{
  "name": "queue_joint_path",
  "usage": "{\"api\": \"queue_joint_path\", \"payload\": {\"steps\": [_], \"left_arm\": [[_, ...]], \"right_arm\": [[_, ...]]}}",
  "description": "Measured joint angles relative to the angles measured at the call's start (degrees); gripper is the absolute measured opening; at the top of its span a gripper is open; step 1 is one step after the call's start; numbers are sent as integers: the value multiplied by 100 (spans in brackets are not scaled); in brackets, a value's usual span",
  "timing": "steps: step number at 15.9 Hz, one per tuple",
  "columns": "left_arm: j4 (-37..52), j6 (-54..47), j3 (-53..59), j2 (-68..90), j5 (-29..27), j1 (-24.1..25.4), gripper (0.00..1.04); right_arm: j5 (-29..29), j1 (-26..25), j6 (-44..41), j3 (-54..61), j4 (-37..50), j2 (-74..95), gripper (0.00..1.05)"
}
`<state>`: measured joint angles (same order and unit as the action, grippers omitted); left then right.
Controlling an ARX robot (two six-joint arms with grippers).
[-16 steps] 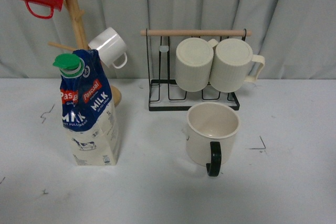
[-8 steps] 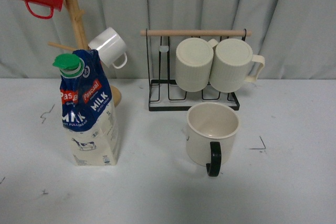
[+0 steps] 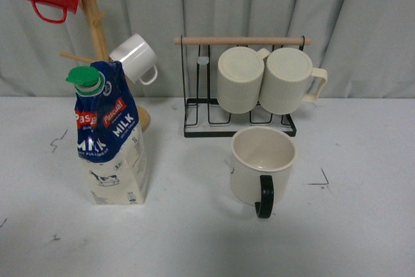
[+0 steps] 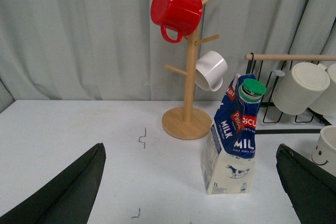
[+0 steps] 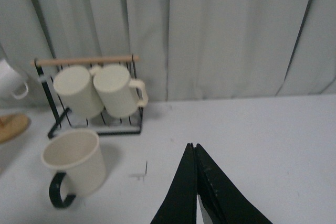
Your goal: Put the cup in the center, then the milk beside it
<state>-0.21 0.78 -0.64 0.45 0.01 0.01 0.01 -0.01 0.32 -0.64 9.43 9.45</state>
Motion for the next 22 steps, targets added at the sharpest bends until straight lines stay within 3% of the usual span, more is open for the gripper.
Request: {"api": "queue_joint_path", "payload": {"steps": [1, 5, 6, 9, 10, 11, 12, 14, 15, 22], "left_arm": [[-2, 0, 0, 0, -2, 0, 98], [0, 0, -2, 0, -2, 0, 98], [2, 0, -2, 0, -2, 0, 98], [0, 0, 0, 0, -2, 0, 98], [-369, 92, -98, 76, -122, -48, 98], [-1823, 577, -780, 994, -664, -280, 98], [-2441, 951, -1285, 1648, -911, -420, 98], [-2199, 1296, -1902, 1902, -1355, -949, 98], [-756, 1274, -2459, 3346, -1458, -1381, 98], [345, 1150, -3110, 5047, -1403, -1534, 98]], "right_arm": [[-4, 0, 0, -4, -879, -570, 2], [0, 0, 0, -2, -955, -918, 2], [-2, 0, -4, -2, -964, -920, 7], [-2, 0, -4, -2, -966, -920, 45], [-2, 0, -4, -2, -966, -920, 56], [9, 0, 0, -2, -966, -920, 68], [-7, 0, -13, -2, -962, -920, 79], [-4, 0, -13, -2, -968, -920, 100], [-2, 0, -15, -2, -964, -920, 98], [-2, 0, -15, -2, -964, -920, 98]]}}
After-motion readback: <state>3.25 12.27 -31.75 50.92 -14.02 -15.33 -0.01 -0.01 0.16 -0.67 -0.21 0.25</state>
